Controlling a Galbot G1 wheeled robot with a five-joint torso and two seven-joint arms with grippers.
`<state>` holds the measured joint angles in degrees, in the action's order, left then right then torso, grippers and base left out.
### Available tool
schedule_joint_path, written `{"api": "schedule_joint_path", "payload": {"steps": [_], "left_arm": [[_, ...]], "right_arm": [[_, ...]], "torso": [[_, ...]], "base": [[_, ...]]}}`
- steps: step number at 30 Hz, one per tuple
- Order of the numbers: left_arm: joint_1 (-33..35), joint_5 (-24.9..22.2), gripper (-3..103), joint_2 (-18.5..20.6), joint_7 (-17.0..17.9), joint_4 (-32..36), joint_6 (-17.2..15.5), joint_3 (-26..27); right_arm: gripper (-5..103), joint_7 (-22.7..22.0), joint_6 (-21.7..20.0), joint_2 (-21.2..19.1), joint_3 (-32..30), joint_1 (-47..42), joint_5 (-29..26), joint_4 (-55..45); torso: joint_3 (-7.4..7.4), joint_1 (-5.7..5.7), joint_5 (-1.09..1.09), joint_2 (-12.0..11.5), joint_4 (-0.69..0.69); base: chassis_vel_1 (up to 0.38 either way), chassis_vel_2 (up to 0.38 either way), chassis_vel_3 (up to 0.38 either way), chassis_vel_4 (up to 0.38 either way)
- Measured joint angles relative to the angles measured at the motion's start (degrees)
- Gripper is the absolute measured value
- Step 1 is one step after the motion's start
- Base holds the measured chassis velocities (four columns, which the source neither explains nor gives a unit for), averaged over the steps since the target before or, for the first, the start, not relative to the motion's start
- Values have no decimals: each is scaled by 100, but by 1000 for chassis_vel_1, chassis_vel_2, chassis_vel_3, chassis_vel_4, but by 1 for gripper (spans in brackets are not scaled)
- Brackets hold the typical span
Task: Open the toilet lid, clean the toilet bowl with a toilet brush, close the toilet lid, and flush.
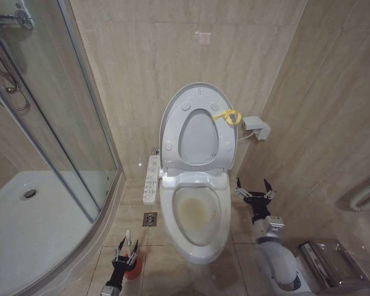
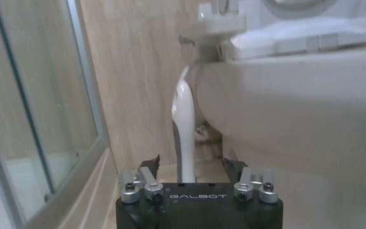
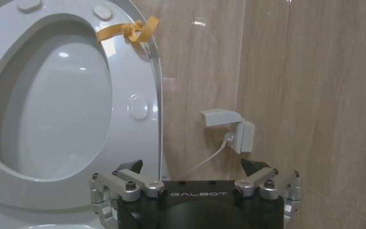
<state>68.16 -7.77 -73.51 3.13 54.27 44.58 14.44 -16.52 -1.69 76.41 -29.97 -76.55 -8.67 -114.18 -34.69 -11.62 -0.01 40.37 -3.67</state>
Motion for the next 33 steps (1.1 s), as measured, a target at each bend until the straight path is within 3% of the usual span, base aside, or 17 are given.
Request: {"api": "schedule_joint_path", "payload": {"steps": [1, 2, 8, 9, 14, 15, 17, 18, 24, 25, 33], "left_arm": [[100, 21, 49, 6, 35, 182, -27, 57], [262, 58, 76, 18, 84, 492, -78, 151], [878, 290, 76, 93, 151, 1660, -333, 560], [1047, 340, 98, 123, 158, 1983, -426, 660], [1711, 474, 98, 187, 188, 3256, -756, 1026], [1711, 474, 98, 187, 188, 3256, -756, 1026], [2159, 528, 100, 191, 188, 4000, -1086, 1289], [2159, 528, 100, 191, 188, 4000, -1086, 1289], [2743, 303, 100, 260, 175, 5319, -1540, 1692], [2845, 178, 100, 282, 169, 5667, -1751, 1843], [2990, -303, 100, 411, 109, 6440, -2320, 2394]], "right_arm": [[100, 0, 0, 0, 0, 0, 0, -1], [100, 0, 0, 0, 0, 0, 0, 0], [100, 0, 0, 0, 0, 0, 0, 0], [100, -1, 0, 0, 0, 0, 0, 0], [100, -1, 0, 0, 0, 0, 0, 0], [100, -1, 0, 0, 0, 0, 0, 0], [100, 0, 0, 0, 0, 0, 0, -1], [100, 0, 0, 0, 0, 0, 0, -1], [100, -1, 0, 0, -1, 0, 0, 0], [100, -1, 0, 0, 0, 0, 0, 0], [100, 0, 0, 0, 0, 0, 0, 0]], "torso": [[0, 0, 0, 0, 0], [0, 0, 0, 0, 0], [0, -1, 0, 0, 0], [0, -1, 1, 0, 0], [0, -1, 0, 0, -2], [0, -1, 0, 0, -2], [0, 0, 2, -1, 1], [0, 0, 2, -1, 1], [0, 0, 2, 0, 0], [0, 0, 0, 0, -1], [0, -1, 0, 0, -1]], "base": [[0, 0, 0, 0], [0, 0, 0, 0], [0, 0, 0, 0], [0, 0, 0, 0], [0, 0, 0, 0], [0, 0, 0, 0], [0, 0, 0, 0], [0, 0, 0, 0], [0, 0, 0, 0], [0, 0, 0, 0], [0, 0, 0, 0]]}}
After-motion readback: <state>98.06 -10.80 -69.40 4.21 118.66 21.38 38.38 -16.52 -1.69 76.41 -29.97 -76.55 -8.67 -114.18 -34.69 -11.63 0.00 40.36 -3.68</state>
